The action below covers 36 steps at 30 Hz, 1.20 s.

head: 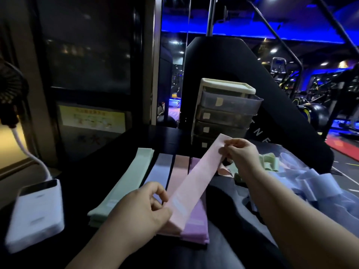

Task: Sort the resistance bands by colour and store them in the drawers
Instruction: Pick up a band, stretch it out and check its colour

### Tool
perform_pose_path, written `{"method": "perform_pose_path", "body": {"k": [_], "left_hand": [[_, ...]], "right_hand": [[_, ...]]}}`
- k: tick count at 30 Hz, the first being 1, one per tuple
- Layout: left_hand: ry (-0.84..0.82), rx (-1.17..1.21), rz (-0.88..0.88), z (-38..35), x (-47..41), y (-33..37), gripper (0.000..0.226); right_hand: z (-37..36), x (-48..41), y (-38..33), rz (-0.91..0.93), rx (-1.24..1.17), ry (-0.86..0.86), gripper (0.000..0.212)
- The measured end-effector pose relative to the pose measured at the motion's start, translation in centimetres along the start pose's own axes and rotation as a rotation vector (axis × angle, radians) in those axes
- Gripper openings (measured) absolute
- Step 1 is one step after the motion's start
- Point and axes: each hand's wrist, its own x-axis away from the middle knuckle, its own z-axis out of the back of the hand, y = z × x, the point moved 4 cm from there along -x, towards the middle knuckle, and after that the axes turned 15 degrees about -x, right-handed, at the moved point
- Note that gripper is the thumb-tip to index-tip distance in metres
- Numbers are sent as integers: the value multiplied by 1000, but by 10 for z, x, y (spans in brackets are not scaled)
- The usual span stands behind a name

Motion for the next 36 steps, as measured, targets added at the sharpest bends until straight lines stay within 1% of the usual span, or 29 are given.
{"method": "perform_pose_path", "body": {"k": [4, 7, 10, 14, 18, 22, 24, 28, 32, 36], "left_hand": [[-5, -41, -4, 1, 2, -5, 15], [-3, -68, -20, 1, 3, -7, 17], [2, -78, -24, 1, 1, -8, 16], [6, -100, -48, -3, -3, -9, 14], [-8, -129, -79, -7, -5, -7, 13], [-28, -157, -89, -11, -8, -8, 12], [-30, -168, -90, -12, -10, -8, 11], [-26, -200, -89, -12, -9, -9, 8], [-15, -257, -87, -11, -8, -8, 7], [-7, -290, -75, -10, -8, -6, 5]], "right_hand": [[-31, -5, 13, -6, 112, -5, 21], [-48, -7, 23, -28, 183, -33, 23], [-64, -7, 31, -14, 238, -93, 23], [-80, -8, 41, 11, 380, -158, 17], [-91, -9, 52, 51, 511, -194, 14], [-101, -8, 61, 121, 590, -242, 22], [-103, -7, 67, 128, 598, -266, 24], [-103, -8, 77, 141, 671, -296, 19], [-104, -8, 81, 153, 726, -332, 22], [-103, -8, 84, 176, 767, -322, 17]]}}
